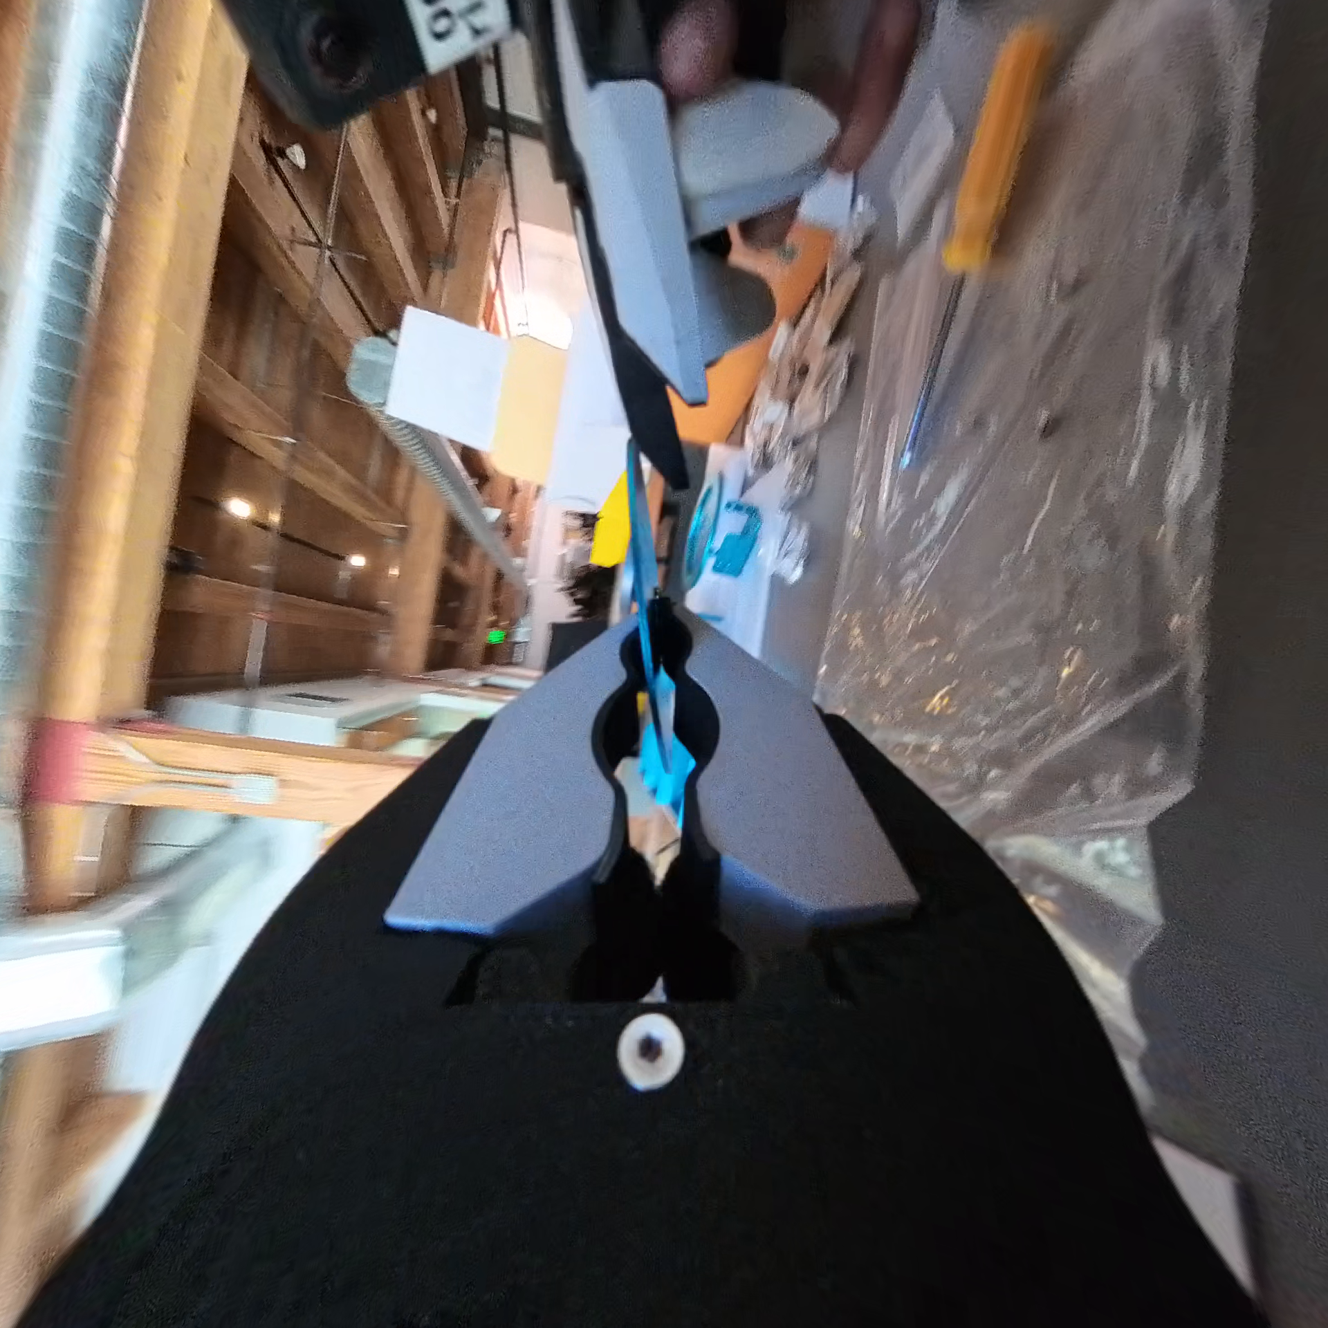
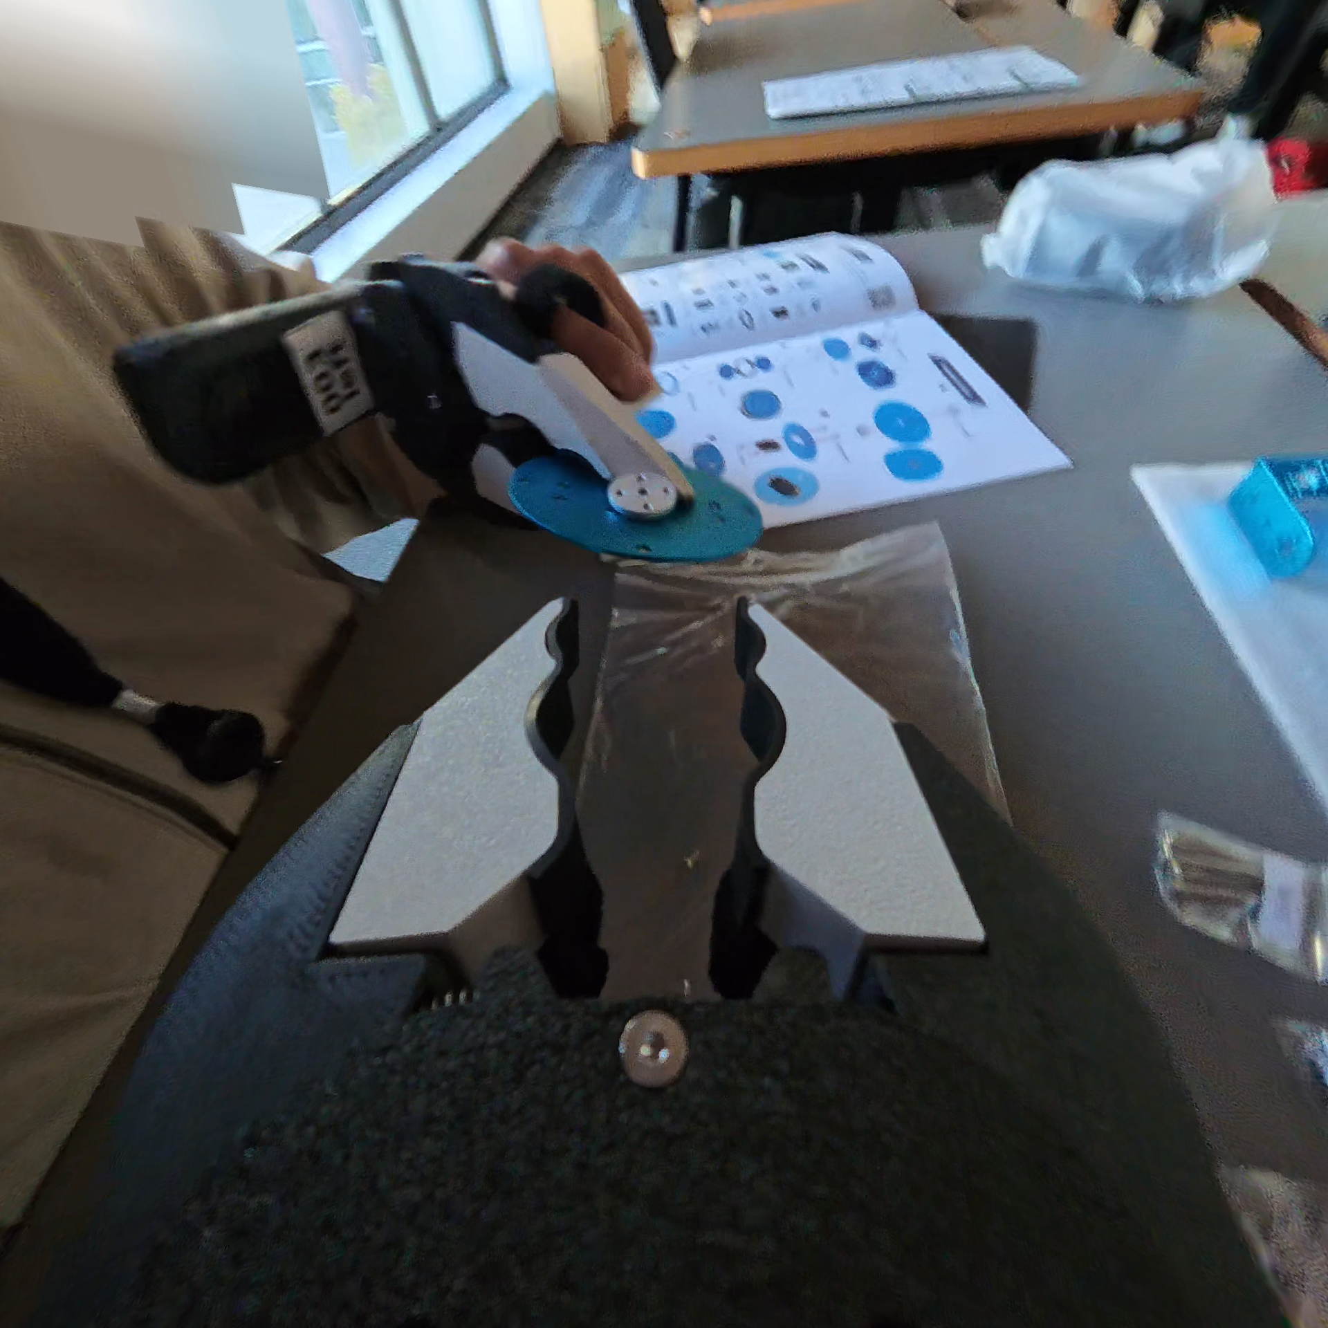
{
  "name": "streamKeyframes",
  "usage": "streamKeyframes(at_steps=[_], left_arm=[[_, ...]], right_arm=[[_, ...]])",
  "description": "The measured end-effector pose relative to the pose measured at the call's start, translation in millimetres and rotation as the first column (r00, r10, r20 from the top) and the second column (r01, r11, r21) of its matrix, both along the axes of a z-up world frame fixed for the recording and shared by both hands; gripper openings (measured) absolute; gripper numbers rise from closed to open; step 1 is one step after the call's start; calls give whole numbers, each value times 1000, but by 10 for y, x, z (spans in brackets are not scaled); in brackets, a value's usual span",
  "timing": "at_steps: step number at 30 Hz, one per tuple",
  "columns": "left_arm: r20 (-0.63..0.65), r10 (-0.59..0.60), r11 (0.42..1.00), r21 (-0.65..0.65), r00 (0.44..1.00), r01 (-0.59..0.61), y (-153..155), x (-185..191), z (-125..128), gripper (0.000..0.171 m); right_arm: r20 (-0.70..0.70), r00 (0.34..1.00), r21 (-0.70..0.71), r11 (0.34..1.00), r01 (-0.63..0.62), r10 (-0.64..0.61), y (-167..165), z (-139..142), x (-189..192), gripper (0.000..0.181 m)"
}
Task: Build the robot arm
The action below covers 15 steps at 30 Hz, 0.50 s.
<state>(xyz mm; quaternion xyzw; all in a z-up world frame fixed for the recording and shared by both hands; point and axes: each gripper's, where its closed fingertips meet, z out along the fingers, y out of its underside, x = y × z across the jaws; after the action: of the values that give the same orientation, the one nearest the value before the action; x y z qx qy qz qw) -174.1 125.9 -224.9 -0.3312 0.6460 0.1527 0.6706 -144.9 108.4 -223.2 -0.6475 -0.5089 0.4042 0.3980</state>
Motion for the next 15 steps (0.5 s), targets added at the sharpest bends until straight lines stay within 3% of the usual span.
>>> streamKeyframes(at_steps=[4, 5, 7, 9, 11, 13, 15], left_arm=[[-57, 29, 996, 88, 998, -24, 62, 5, -68, 1], [-47, 28, 998, 63, 998, -25, 72, 9, -72, 1], [57, 18, 994, -113, 998, -12, 94, 12, -39, 1], [208, 21, 932, -358, 978, 56, 83, 16, 12, 1], [340, 36, 827, -538, 940, 163, 24, 30, 73, 1], [414, 45, 748, -617, 909, 244, -41, 34, 114, 1], [443, 28, 716, -635, 896, 291, -116, 43, 140, 1]], right_arm=[[-10, 998, 21, 998, 62, -62, 67, -145, 8, 45], [-23, 997, 17, 997, 72, -71, 77, -152, -6, 43], [-17, 994, 16, 994, 107, -107, 144, -195, 1, 41], [-56, 992, -18, 993, 115, -116, 150, -149, -10, 39], [-105, 986, -48, 991, 127, -132, 162, -89, -19, 40], [-141, 978, -6, 988, 156, -155, 201, -25, -5, 42], [-165, 975, 52, 986, 157, -146, 191, 53, 0, 37]])
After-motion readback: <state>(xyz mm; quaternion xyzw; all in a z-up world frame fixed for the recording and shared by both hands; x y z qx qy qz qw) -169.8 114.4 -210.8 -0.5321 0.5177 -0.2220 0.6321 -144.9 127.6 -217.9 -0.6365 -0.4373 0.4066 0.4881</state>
